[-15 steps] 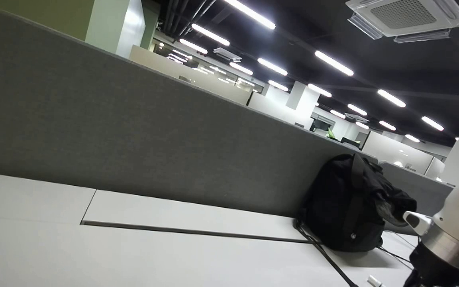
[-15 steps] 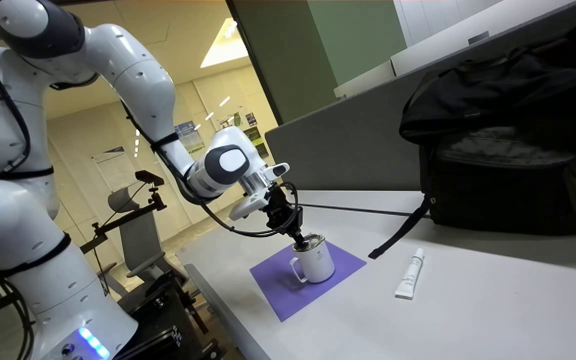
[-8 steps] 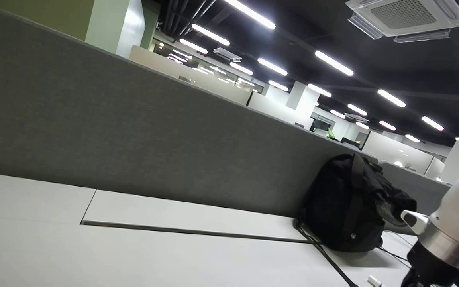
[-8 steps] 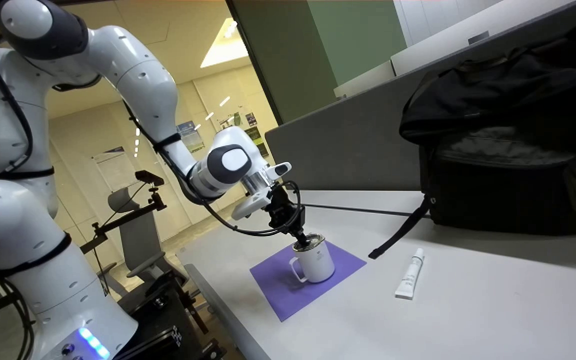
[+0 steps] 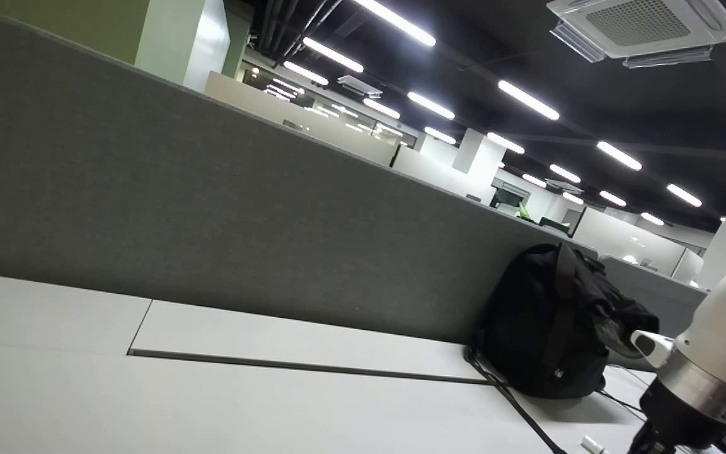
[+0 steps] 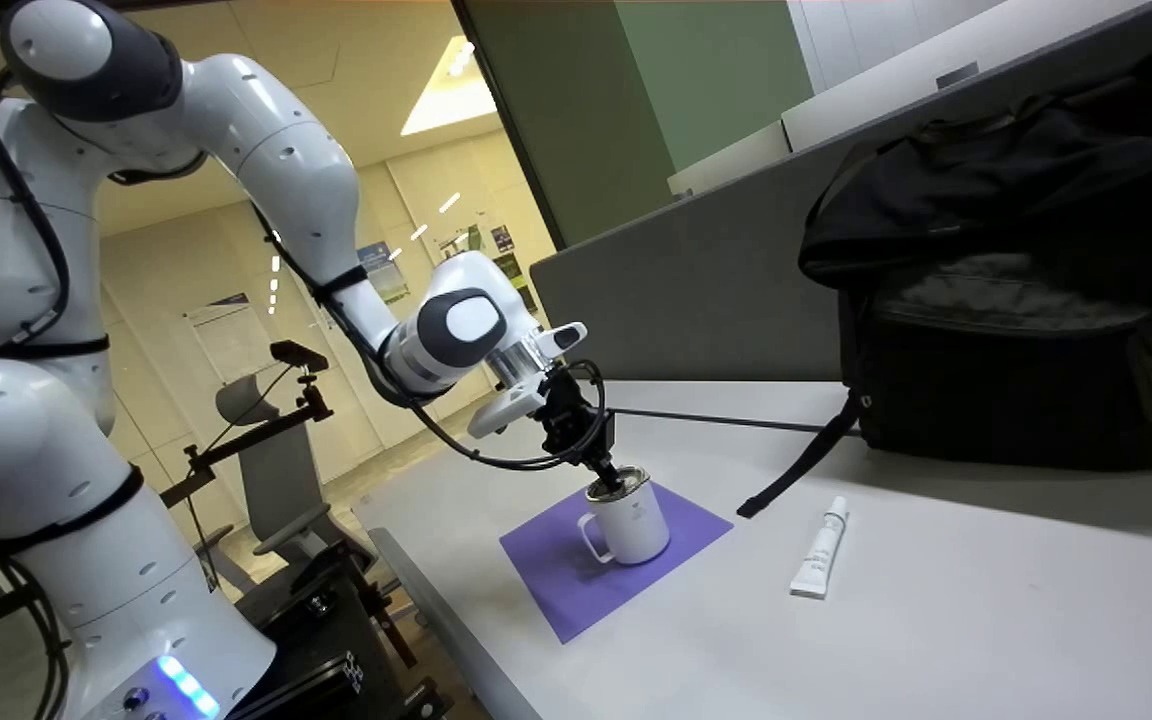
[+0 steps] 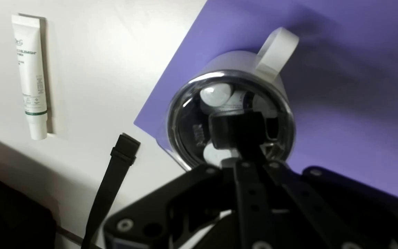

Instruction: Open the slider on the top of the white cup

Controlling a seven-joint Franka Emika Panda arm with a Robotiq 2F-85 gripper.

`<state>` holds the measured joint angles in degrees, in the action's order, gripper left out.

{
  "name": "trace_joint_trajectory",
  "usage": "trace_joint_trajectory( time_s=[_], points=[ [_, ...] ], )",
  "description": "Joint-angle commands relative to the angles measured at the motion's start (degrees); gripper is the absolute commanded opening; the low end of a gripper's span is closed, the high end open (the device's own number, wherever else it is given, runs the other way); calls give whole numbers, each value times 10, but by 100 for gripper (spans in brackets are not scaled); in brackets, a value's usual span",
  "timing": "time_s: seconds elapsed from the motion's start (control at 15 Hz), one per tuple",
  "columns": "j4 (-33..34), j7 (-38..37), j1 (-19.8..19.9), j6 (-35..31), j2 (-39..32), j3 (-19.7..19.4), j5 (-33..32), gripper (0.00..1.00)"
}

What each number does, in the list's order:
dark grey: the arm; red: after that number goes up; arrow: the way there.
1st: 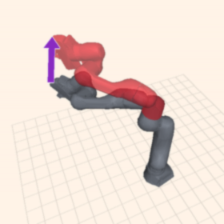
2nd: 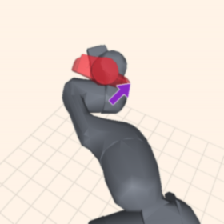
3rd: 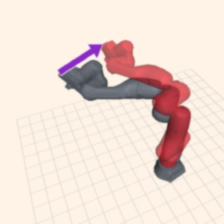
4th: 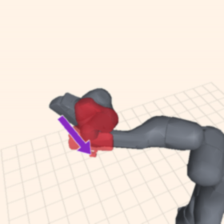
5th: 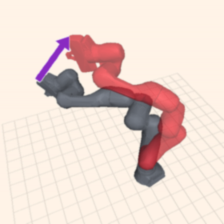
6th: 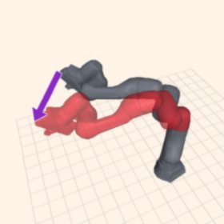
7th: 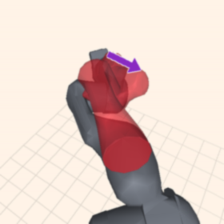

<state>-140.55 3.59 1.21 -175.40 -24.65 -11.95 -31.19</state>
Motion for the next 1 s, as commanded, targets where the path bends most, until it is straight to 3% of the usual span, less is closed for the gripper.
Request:
trace_joint_trajectory(
  time_s=[0.0,0.13,0.27,0.53,0.6,0.73,0.93],
  points=[
    [-6,96,79,47,36,94,100,0],
    [-2,161,127,107,75,148,163,0],
    [11,214,148,169,114,170,220,0],
    [46,254,125,264,178,132,253,0],
    [53,259,120,287,188,124,253,26],
    [60,292,116,304,201,114,274,32],
    [56,322,108,300,219,99,292,54]
  ],
)
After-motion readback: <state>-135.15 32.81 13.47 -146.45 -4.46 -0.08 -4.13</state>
